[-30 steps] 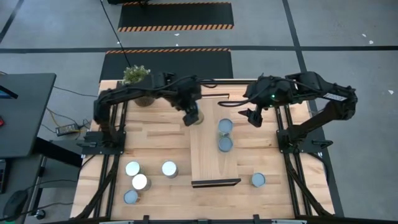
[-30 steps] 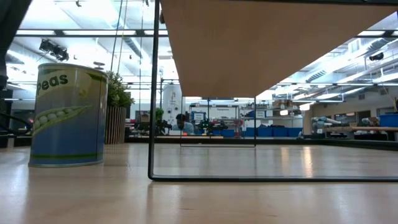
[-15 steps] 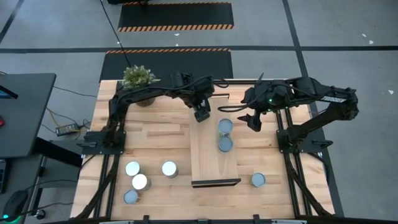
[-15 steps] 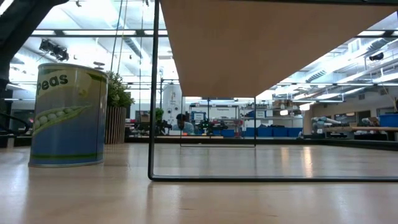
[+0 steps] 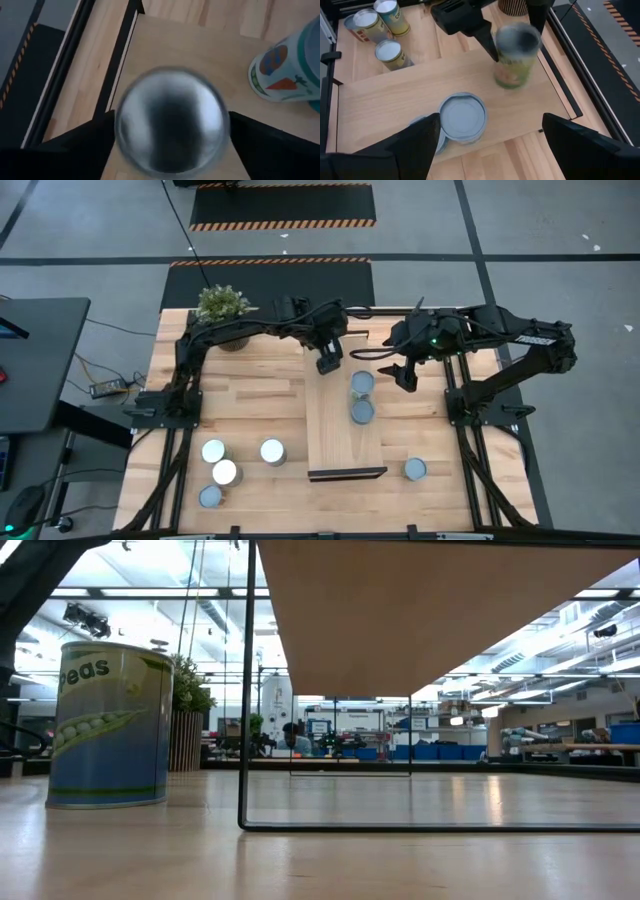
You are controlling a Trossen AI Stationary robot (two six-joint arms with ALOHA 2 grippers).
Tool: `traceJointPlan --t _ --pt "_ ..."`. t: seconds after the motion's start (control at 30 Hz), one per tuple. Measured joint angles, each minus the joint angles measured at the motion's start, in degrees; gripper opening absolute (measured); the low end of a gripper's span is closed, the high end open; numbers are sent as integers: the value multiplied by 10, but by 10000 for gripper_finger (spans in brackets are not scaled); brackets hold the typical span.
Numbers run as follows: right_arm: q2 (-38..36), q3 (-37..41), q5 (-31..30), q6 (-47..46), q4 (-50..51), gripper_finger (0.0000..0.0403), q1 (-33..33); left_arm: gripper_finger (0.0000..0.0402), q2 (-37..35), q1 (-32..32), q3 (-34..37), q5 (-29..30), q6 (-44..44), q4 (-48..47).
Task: Pick and place cans onto a shelf
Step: Put the canned oranges on the shelf
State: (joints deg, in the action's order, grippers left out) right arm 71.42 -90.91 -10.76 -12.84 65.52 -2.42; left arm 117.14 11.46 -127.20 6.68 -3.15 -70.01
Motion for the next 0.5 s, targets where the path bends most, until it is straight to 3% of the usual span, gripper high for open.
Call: traceJointPlan --t 0.5 --pt "0 0 0 7 -1 357 22 393 -26 -1 0 3 9 13"
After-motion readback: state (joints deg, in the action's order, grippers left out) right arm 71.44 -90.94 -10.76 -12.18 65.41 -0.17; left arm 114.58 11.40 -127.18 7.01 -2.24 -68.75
